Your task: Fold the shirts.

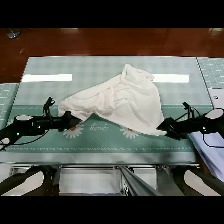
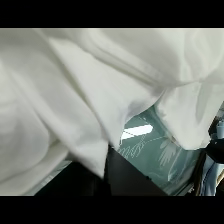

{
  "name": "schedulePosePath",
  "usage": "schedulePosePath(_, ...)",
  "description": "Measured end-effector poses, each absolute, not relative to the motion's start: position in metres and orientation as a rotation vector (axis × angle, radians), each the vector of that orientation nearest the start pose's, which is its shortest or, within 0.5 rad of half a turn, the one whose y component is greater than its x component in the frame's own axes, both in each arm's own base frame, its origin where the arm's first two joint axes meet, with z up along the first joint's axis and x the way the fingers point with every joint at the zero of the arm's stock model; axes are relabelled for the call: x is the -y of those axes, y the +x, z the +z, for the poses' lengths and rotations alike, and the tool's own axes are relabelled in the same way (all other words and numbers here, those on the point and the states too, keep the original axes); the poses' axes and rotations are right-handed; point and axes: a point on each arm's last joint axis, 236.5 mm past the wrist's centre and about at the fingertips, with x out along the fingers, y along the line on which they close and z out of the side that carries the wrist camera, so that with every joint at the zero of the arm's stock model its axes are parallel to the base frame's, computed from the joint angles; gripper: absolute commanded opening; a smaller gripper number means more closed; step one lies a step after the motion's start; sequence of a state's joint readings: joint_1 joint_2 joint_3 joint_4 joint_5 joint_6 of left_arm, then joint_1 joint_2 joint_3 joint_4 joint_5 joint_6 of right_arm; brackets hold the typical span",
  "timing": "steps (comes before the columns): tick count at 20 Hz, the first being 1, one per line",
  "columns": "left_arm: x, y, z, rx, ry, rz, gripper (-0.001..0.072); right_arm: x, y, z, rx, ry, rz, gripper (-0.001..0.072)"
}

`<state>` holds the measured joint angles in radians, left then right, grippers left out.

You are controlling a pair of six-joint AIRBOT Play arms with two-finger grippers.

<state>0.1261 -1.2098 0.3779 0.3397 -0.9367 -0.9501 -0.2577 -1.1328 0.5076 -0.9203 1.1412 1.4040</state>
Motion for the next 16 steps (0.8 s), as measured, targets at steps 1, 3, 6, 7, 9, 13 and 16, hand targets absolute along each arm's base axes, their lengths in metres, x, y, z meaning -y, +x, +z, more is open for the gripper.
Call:
schedulePosePath(1, 0.147, 0.270, -0.091, -1.272, -0.960, -0.404, 0.0036, -0.081, 0.236, -0.096, -1.549, 0.802, 0.149, 0.0537)
schedulePosePath(3, 0.147, 0.270, -0.090, -1.273, -0.961, -0.406, 0.0036, -0.088, 0.251, -0.099, -1.527, 0.777, 0.161, 0.0016)
schedulePosePath(6, 0.149, 0.276, -0.082, -1.259, -0.954, -0.432, 0.0036, -0.104, 0.270, -0.090, -1.501, 0.766, 0.207, 0.0021)
schedulePosePath(7, 0.150, 0.283, -0.074, -1.243, -0.947, -0.454, 0.0035, -0.105, 0.283, -0.081, -1.470, 0.756, 0.221, 0.0021)
schedulePosePath(9, 0.153, 0.306, -0.045, -1.186, -0.916, -0.524, 0.0034, -0.107, 0.318, -0.050, -1.384, 0.732, 0.263, 0.0021)
schedulePosePath(13, 0.156, 0.370, 0.068, -0.972, -0.797, -0.699, 0.0035, -0.102, 0.405, 0.078, -1.093, 0.618, 0.354, 0.0021)
schedulePosePath(16, 0.151, 0.402, 0.180, -0.773, -0.632, -0.771, 0.0035, -0.095, 0.440, 0.216, -0.809, 0.492, 0.404, 0.0021)
